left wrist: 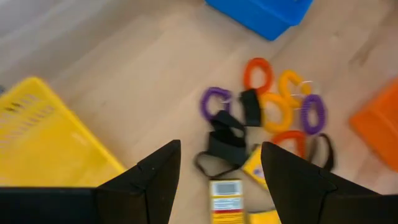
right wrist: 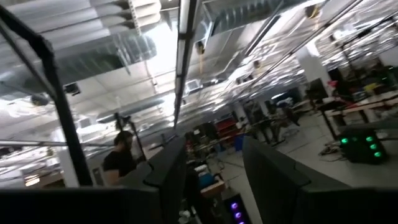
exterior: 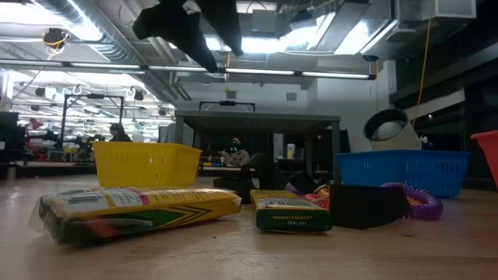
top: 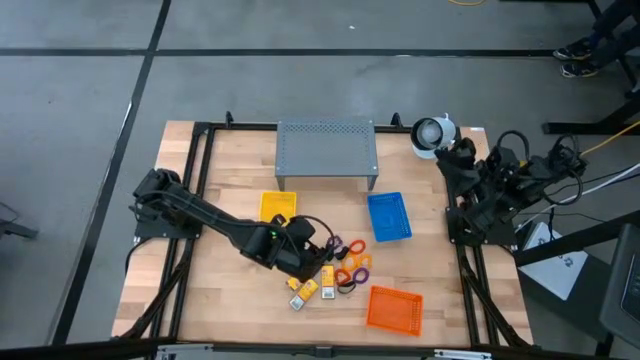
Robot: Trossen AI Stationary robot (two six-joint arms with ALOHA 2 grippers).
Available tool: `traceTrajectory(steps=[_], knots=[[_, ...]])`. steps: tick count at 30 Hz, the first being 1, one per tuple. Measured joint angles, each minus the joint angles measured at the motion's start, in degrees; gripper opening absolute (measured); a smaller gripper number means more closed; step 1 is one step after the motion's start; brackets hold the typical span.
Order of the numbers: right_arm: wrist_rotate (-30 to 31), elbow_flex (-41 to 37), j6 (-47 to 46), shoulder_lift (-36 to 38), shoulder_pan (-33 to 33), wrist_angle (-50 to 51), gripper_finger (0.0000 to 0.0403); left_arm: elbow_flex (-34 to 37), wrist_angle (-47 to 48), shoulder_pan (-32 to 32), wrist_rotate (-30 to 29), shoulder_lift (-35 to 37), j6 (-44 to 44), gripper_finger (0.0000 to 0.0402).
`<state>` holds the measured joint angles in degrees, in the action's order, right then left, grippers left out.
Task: Pick & Place Office Desk Supplies
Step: Put the yellow box of crayons into the yellow bin
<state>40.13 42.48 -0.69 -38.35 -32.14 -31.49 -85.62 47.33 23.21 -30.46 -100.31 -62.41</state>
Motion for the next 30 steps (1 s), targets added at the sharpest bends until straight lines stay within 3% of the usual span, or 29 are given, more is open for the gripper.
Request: traceTrajectory(steps=[6, 10, 20, 30], knots=[[-5.1, 0.0, -2.1, 0.0, 0.0, 1.0, 0.0160, 0.0, -2.5, 0.8, 0.5, -0.1, -1.2, 0.0221], [-6.6, 0.0, -3.2, 0.0, 0.0, 2.0, 0.0160, 0.0, -2.3, 1.6, 4.0, -0.4, -3.3, 0.0221], [-3.2, 0.0, -3.1, 0.0, 0.0, 2.0, 0.0160, 0.0, -4.5, 7.2, 6.7, -6.9, -20.6, 0.0224], [-3.5, 0.0, -2.4, 0.0, 0.1, 3.7, 0.0160, 0.0, -8.8, 9.4, 9.7, -12.4, -27.0, 0.0244]])
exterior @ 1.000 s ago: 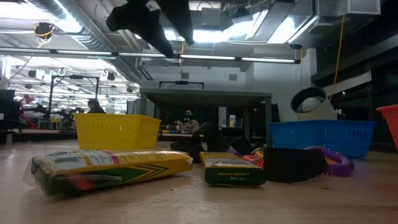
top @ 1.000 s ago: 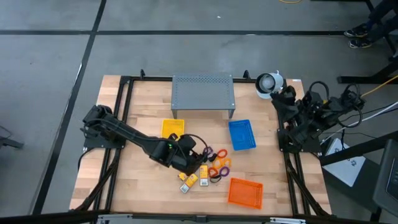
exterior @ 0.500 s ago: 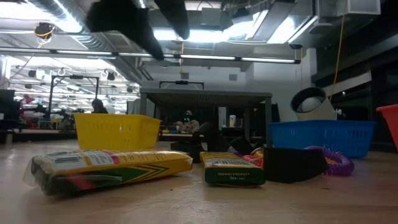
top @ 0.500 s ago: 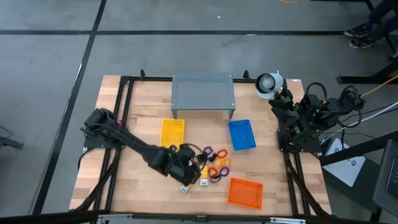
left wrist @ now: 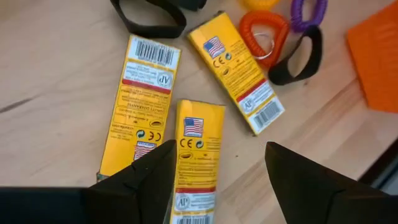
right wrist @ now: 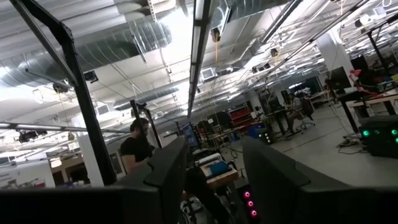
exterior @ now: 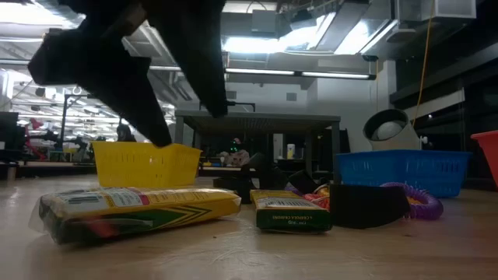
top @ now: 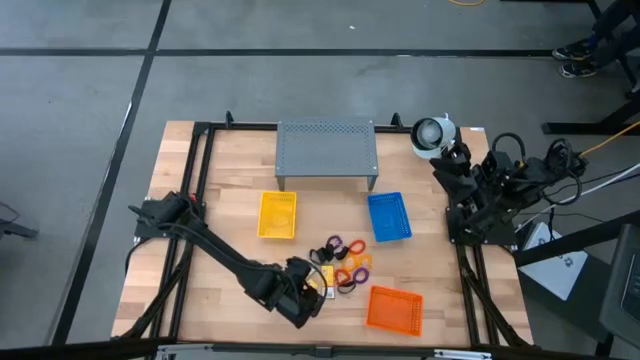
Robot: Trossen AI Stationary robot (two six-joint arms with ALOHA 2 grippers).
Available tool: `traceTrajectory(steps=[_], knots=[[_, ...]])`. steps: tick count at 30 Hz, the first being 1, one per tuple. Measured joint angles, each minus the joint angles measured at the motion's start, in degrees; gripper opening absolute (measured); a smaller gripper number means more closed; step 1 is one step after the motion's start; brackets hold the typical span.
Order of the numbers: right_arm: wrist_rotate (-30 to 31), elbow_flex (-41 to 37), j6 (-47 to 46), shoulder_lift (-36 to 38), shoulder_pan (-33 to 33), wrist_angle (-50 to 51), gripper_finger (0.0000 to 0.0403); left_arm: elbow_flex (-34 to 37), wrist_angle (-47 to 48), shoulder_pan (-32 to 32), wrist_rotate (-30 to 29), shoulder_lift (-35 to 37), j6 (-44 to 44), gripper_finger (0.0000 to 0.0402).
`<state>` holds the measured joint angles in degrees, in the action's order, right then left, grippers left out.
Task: Pick & Place Office Desk Supplies
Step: Put the yellow box of crayons into the yellow bin
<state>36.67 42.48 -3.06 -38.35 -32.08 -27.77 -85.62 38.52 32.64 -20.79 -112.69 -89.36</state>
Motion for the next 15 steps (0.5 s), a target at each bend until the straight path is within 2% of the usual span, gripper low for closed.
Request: traceTrajectory(steps=[9, 15], knots=[[-1.8, 0.0, -2.7, 0.0, 0.0, 2.8, 0.0160, 0.0, 0.2, -1.9, 0.9, -0.8, -0.2, 0.0244], [-3.1, 0.0, -2.5, 0.0, 0.0, 2.9, 0.0160, 0.0, -1.3, -2.8, 5.1, -1.8, 1.5, 0.0244]])
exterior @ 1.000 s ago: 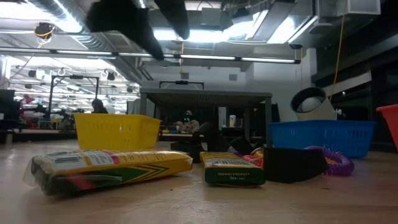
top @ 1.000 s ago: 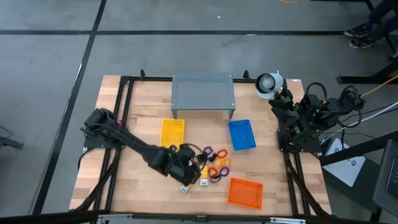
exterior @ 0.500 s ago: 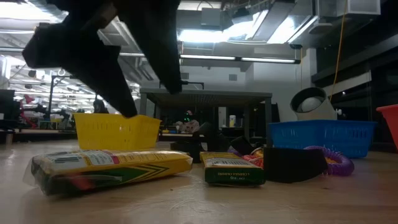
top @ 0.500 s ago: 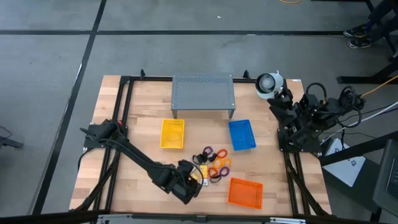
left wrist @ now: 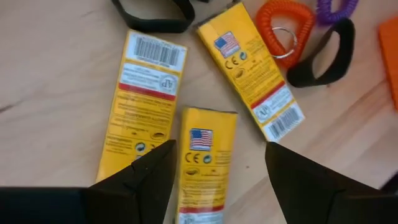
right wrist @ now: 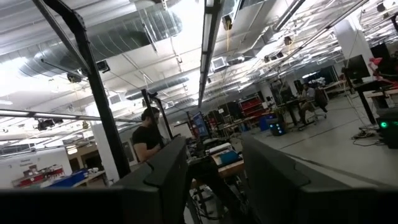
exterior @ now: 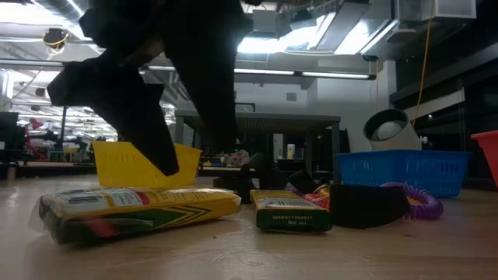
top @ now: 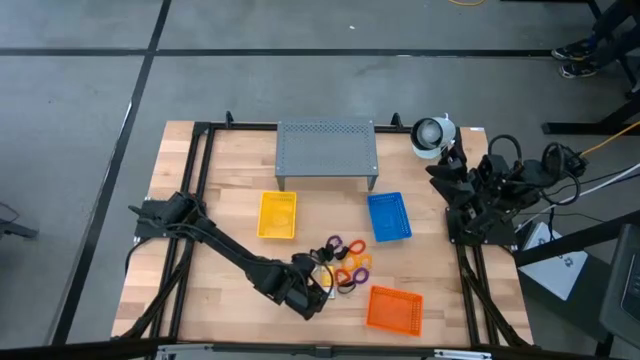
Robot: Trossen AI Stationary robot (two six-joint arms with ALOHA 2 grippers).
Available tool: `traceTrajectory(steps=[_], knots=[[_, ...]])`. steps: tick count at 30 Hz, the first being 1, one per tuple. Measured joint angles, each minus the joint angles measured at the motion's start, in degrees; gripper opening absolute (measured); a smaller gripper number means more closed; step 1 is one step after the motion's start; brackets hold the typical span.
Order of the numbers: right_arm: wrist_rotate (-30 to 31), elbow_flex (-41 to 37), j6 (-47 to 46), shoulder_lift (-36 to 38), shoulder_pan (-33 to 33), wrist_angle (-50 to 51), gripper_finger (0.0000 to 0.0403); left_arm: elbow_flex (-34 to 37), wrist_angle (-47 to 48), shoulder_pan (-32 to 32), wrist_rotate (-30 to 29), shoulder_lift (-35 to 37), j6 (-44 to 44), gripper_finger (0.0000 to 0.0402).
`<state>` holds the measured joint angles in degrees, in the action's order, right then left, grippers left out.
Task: Pick & Place Office Desk Supplies
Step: Put the yellow box of crayons into the yellow bin
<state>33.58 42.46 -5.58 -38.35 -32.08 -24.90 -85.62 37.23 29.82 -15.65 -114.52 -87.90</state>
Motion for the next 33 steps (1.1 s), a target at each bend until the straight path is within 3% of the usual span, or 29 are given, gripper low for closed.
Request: traceTrajectory(steps=[15, 26, 33], knots=[[-0.2, 0.0, 0.0, 0.0, 0.0, 0.1, 0.0160, 0.0, 4.8, -1.3, 3.3, -0.2, -2.7, 0.0244], [-1.1, 0.0, 0.0, 0.0, 0.0, 0.1, 0.0160, 0.0, 1.9, -1.8, 3.3, -1.0, -2.6, 0.0244], [-1.5, 0.0, 0.0, 0.0, 0.0, 0.1, 0.0160, -0.1, 0.4, -2.2, 6.4, -2.5, -2.5, 0.0244]])
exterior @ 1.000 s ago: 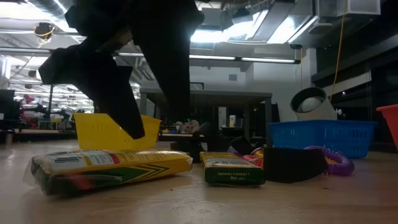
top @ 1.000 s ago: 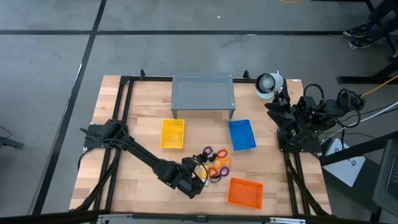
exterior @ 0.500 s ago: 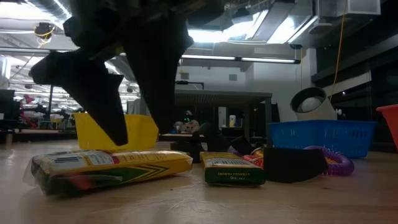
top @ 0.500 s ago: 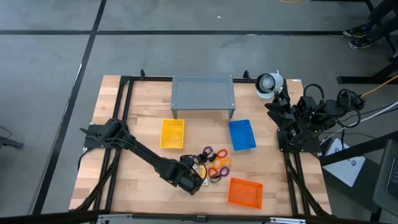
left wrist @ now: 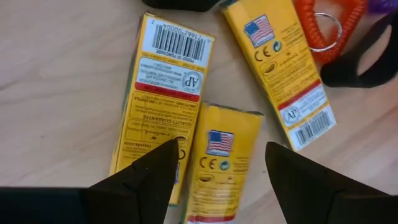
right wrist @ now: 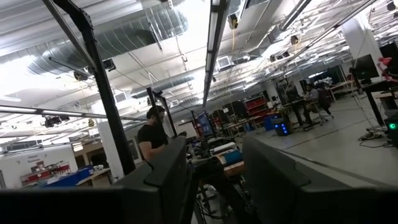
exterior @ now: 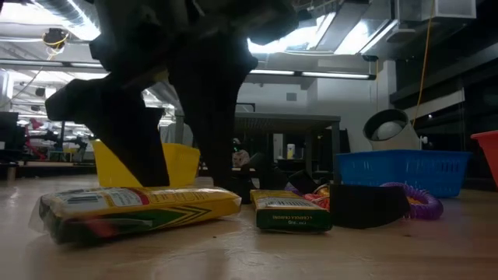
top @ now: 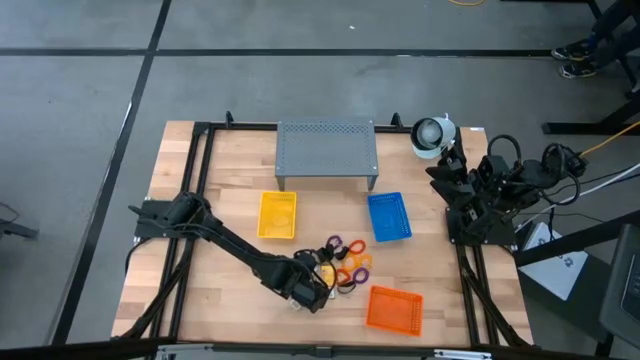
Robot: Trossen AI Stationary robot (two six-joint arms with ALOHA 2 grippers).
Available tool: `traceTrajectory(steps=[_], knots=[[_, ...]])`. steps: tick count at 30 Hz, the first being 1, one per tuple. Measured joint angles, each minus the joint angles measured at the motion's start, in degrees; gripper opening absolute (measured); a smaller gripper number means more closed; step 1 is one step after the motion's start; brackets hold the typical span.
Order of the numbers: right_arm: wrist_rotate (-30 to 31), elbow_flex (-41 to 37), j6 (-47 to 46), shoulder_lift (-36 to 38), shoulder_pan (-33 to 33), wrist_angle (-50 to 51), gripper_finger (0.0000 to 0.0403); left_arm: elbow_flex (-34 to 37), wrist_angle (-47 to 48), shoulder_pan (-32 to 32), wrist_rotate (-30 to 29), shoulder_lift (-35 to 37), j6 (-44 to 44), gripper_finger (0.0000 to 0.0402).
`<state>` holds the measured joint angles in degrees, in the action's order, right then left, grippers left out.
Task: Pick & Place Office Desk Supplies
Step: Put the yellow box of crayons into the yellow bin
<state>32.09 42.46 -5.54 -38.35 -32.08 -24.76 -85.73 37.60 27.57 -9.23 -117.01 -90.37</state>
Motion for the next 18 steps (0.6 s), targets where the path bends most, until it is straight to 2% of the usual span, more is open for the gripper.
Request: traceTrajectory(steps=[7, 18], knots=[[0.0, 0.0, 0.0, 0.0, 0.0, 0.2, 0.0160, 0.1, -3.9, -0.6, 2.9, -0.9, 0.2, 0.0244], [0.0, 0.0, 0.3, 0.0, 0.0, 0.5, 0.0160, 0.1, -4.8, -1.6, 7.1, -1.5, 2.9, 0.0244]])
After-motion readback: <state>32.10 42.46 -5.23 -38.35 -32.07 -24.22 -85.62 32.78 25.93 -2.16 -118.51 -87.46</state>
